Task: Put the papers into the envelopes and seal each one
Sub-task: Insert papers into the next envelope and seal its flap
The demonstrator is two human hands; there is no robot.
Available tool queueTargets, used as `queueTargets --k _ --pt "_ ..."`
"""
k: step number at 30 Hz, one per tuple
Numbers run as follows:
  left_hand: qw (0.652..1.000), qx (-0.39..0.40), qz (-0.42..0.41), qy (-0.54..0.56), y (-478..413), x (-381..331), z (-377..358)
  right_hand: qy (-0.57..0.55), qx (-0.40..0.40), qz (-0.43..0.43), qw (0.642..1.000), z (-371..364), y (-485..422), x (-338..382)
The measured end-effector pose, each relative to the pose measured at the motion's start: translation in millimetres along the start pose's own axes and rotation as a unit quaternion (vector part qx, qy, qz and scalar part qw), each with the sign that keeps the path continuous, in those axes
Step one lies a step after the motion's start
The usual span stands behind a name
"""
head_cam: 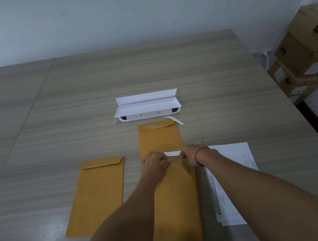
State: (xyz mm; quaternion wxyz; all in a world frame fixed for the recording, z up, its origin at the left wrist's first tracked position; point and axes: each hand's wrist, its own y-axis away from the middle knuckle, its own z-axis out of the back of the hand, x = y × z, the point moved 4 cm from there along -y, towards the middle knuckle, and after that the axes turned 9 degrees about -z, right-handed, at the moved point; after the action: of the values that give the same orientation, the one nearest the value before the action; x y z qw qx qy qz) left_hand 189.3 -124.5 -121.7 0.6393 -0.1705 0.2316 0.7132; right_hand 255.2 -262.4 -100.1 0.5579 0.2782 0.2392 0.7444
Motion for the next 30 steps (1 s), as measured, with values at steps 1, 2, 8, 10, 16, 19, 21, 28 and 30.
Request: queueTargets --k 1,2,8,10,16,19,21,28,30 --pt "1.000 -0.009 -0.005 0.005 0.3 1.6 -0.4 -0.004 -0.009 0.004 1.000 -1.2 0.4 0.1" --pt "1.000 -0.018 -0.011 0.009 1.1 2.4 0.1 -0.008 -0.023 0.011 1.000 -2.0 1.0 0.4" --pt "0.999 -0.045 0.028 -0.006 10.2 11.3 4.4 -0.128 -0.125 -0.008 0.984 -4.4 -0.9 -5.9" --pt "0.999 -0.008 0.025 -0.018 10.4 14.6 0.7 -0.192 -0.132 -0.027 0.972 -7.3 -2.9 -7.0" --pt "0.994 0.048 0.060 -0.081 21.3 18.4 -12.6 -0.264 -0.151 -0.107 0.946 -28.7 -22.7 -5.1" --pt "0.990 0.037 0.079 -0.113 25.2 15.8 -12.6 -0.276 -0.153 -0.107 0.943 -33.1 -30.1 -3.4" --pt "0.987 0.033 0.091 -0.125 25.4 14.4 -10.9 -0.278 -0.160 -0.104 0.941 -31.4 -32.1 -2.7" --pt "0.983 0.035 0.113 -0.139 25.1 11.1 -7.0 -0.288 -0.159 -0.124 0.936 -29.6 -30.9 -1.1" --pt "0.983 0.040 0.113 -0.139 25.0 10.9 -7.3 -0.288 -0.162 -0.130 0.935 -29.7 -29.9 -1.3"
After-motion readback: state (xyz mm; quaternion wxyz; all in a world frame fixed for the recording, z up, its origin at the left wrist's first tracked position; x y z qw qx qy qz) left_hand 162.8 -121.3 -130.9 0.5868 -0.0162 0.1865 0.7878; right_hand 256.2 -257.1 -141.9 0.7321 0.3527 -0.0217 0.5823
